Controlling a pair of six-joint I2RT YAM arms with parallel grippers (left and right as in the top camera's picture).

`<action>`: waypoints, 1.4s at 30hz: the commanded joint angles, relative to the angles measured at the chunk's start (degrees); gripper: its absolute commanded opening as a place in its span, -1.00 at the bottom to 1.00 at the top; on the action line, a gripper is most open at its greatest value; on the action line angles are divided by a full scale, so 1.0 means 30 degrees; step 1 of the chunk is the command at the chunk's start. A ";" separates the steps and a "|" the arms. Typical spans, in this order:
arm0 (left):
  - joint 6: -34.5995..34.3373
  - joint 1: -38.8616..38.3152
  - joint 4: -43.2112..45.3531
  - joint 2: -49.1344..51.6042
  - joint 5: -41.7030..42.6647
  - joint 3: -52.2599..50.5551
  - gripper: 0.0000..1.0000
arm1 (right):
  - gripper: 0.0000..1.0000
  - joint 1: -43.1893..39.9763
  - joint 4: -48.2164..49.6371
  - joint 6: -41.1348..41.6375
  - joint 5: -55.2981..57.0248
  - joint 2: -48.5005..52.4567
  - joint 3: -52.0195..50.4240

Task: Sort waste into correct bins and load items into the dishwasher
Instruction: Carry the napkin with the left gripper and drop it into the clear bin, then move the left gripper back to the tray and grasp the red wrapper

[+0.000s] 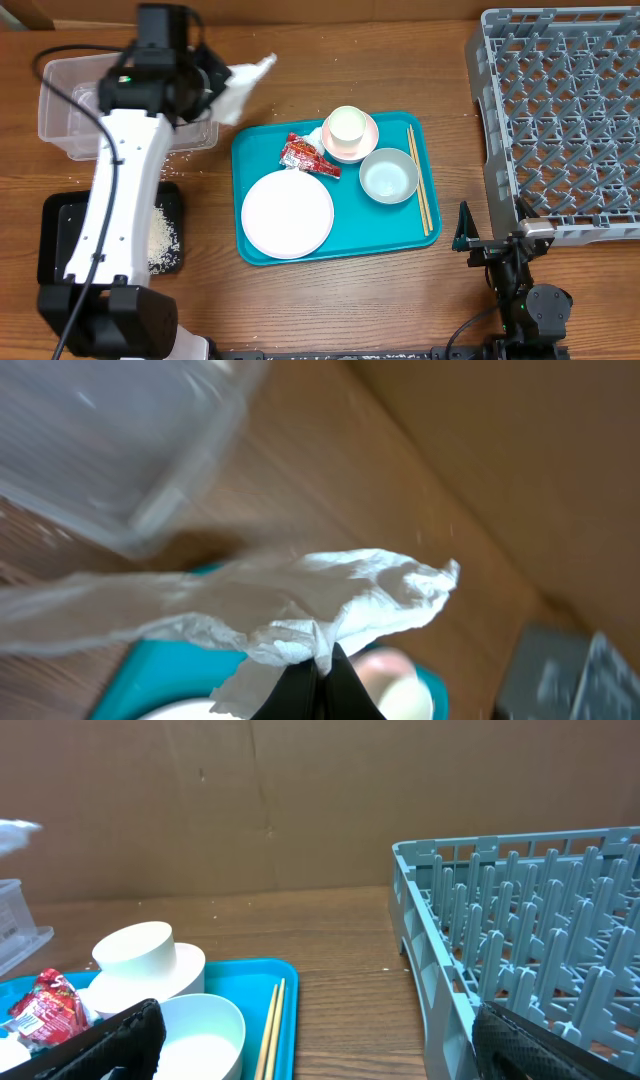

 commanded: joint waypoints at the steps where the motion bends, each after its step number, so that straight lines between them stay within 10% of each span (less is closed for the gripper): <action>1: 0.0357 0.1348 0.0058 -0.0692 -0.2353 0.0197 -0.92 | 1.00 0.0073 0.0073 0.0022 0.0168 -0.0153 -0.0197; 22: 0.2827 0.3228 0.1792 0.2812 -0.6470 0.0189 -0.87 | 1.00 0.0073 0.0073 0.0022 0.0168 -0.0153 -0.0197; 31: 0.3512 0.3351 0.1501 0.3075 -0.6834 0.0197 0.11 | 1.00 0.0073 0.0073 0.0022 0.0168 -0.0153 -0.0197; 42: 0.5107 0.3016 0.0160 0.0954 0.5523 0.0197 0.04 | 1.00 0.0073 0.0073 0.0022 0.0168 -0.0153 -0.0197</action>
